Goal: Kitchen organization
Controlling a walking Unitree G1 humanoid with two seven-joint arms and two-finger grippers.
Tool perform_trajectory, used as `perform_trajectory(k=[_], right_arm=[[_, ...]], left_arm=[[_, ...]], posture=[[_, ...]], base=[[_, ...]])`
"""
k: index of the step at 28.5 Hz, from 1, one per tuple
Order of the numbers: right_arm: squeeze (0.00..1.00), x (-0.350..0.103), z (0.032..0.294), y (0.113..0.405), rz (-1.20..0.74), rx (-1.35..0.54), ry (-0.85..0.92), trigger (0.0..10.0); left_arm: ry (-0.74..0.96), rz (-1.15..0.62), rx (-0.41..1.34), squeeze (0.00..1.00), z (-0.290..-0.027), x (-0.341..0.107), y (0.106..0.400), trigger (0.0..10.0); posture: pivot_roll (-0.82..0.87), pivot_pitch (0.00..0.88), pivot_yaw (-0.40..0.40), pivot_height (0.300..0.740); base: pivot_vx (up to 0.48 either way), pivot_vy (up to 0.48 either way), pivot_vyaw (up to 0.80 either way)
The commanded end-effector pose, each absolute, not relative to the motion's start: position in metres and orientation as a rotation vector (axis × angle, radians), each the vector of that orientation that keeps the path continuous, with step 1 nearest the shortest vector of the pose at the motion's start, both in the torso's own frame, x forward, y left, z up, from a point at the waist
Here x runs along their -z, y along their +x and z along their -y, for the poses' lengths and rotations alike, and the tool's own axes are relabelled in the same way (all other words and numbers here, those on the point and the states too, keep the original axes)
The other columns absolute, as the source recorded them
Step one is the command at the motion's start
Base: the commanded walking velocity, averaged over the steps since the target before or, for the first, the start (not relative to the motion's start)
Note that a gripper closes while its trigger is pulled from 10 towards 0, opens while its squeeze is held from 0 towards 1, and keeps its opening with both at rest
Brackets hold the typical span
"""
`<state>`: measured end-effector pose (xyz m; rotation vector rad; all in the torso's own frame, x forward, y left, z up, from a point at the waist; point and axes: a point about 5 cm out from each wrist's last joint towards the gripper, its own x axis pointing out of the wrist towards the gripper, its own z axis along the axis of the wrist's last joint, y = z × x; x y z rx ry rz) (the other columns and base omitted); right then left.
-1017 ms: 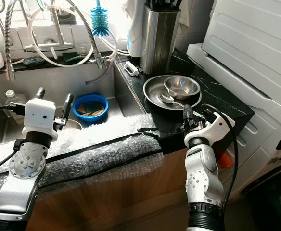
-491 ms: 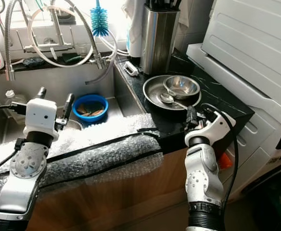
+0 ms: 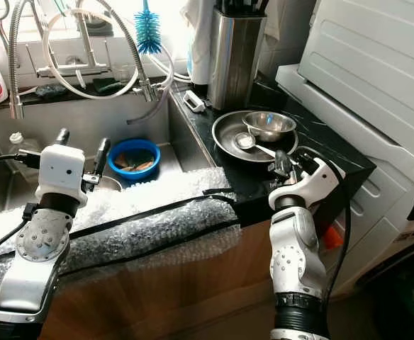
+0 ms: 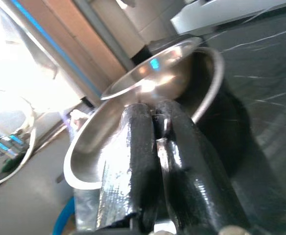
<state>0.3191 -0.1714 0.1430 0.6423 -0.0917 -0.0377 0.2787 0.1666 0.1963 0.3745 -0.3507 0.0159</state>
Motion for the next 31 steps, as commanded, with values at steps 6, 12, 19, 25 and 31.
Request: perform_trajectory(k=[6, 12, 19, 25, 31], right_arm=[[0.0, -0.143, 0.159, 0.318, 0.063, -0.033, 0.665, 10.0], [0.0, -0.145, 0.153, 0.318, 0.064, -0.078, 0.67, 10.0], [0.0, -0.156, 0.15, 0.317, 0.12, -0.119, 0.654, 10.0], [0.0, -0.182, 0.155, 0.318, 0.256, -0.132, 0.65, 10.0], [0.0, -0.191, 0.151, 0.318, 0.268, -0.194, 0.727, 10.0]], left_arm=[[0.391, 0.372, -0.008, 0.0, -0.164, -0.202, 0.279, 10.0], [0.392, 0.374, -0.009, 0.0, -0.164, -0.202, 0.28, 10.0], [0.389, 0.383, -0.018, 0.0, -0.164, -0.203, 0.281, 10.0], [0.381, 0.407, -0.039, 0.0, -0.166, -0.208, 0.281, 10.0], [0.325, 0.399, -0.037, 0.0, -0.165, -0.21, 0.283, 10.0]], posture=[[-0.03, 0.009, -0.056, 0.727], [-0.03, 0.007, -0.057, 0.727], [-0.03, 0.005, -0.058, 0.727], [-0.03, 0.005, -0.059, 0.727], [-0.03, 0.003, -0.059, 0.727]], base=[[0.0, 0.0, 0.0], [0.0, 0.0, 0.0], [0.0, 0.0, 0.0], [0.0, 0.0, 0.0], [0.0, 0.0, 0.0]])
